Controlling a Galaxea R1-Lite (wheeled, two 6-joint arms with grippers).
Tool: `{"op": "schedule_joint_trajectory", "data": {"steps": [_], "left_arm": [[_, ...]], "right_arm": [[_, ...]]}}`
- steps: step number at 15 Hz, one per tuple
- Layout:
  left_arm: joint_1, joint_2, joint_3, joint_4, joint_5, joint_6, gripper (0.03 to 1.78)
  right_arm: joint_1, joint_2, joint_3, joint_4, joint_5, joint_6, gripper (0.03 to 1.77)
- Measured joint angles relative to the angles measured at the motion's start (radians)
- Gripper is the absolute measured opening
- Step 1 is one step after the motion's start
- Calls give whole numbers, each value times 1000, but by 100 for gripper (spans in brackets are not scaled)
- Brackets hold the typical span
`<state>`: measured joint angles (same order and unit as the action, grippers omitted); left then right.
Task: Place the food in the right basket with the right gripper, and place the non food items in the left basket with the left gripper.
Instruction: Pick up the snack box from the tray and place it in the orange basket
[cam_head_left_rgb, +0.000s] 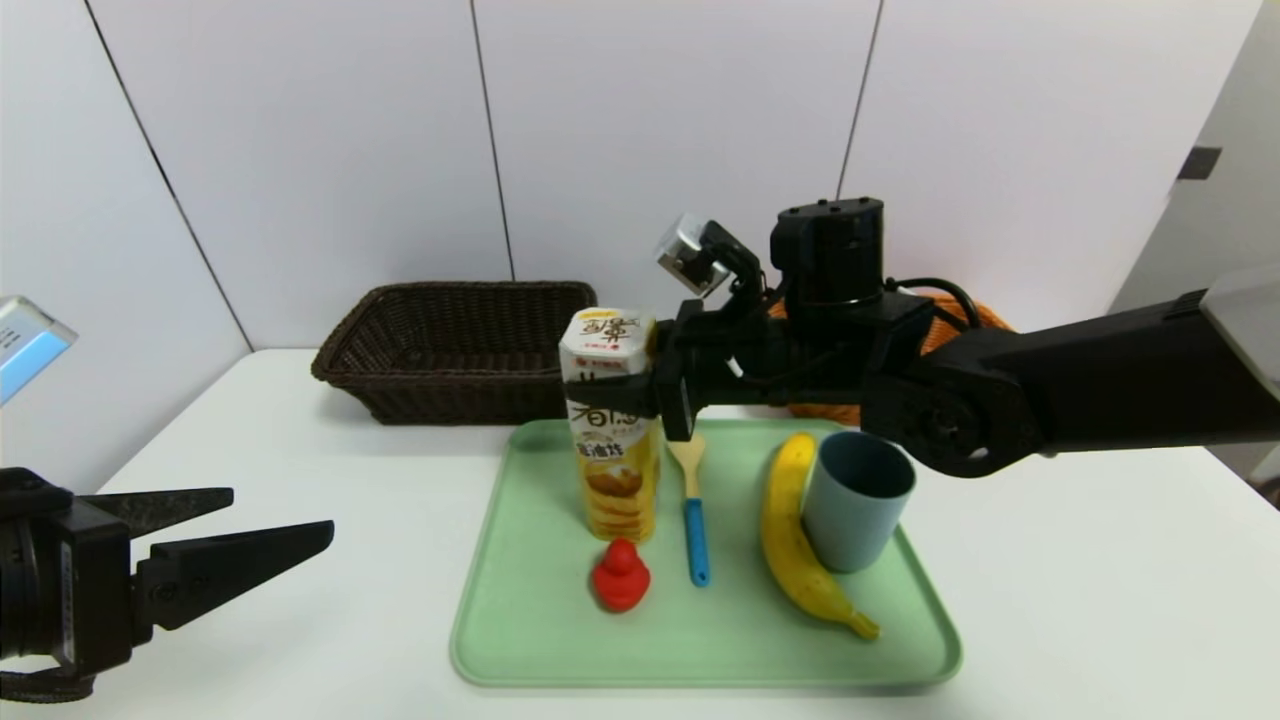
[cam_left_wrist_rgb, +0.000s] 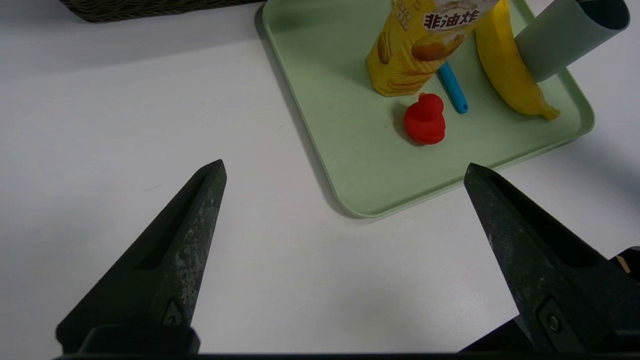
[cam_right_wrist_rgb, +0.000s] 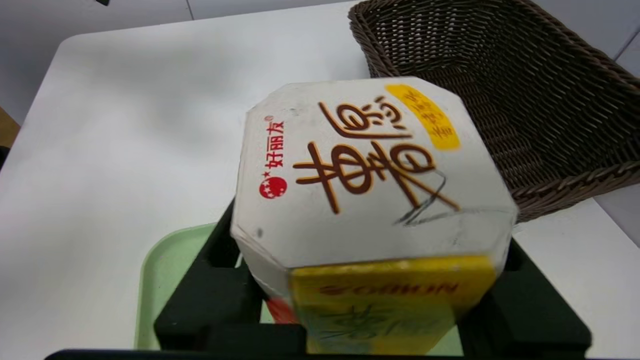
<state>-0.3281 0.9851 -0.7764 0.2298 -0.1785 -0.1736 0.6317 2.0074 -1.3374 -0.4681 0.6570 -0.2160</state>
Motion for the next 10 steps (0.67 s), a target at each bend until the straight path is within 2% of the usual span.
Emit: {"op": "schedule_joint_trajectory", "data": {"steps": [2,5,7,10], "left_arm": [[0,1,-1,0,0,1,169],[0,1,-1,0,1,0,169],[0,0,-2,0,2,1,169],[0,0,-5,-1,2,0,169]], "right_arm": [[2,2,0,0,0,0,85],[-9,2,-34,2,0,30,83],[-31,-3,-92,10,-3,69,83],[-77,-13,-213,61,-7,86,83]]}}
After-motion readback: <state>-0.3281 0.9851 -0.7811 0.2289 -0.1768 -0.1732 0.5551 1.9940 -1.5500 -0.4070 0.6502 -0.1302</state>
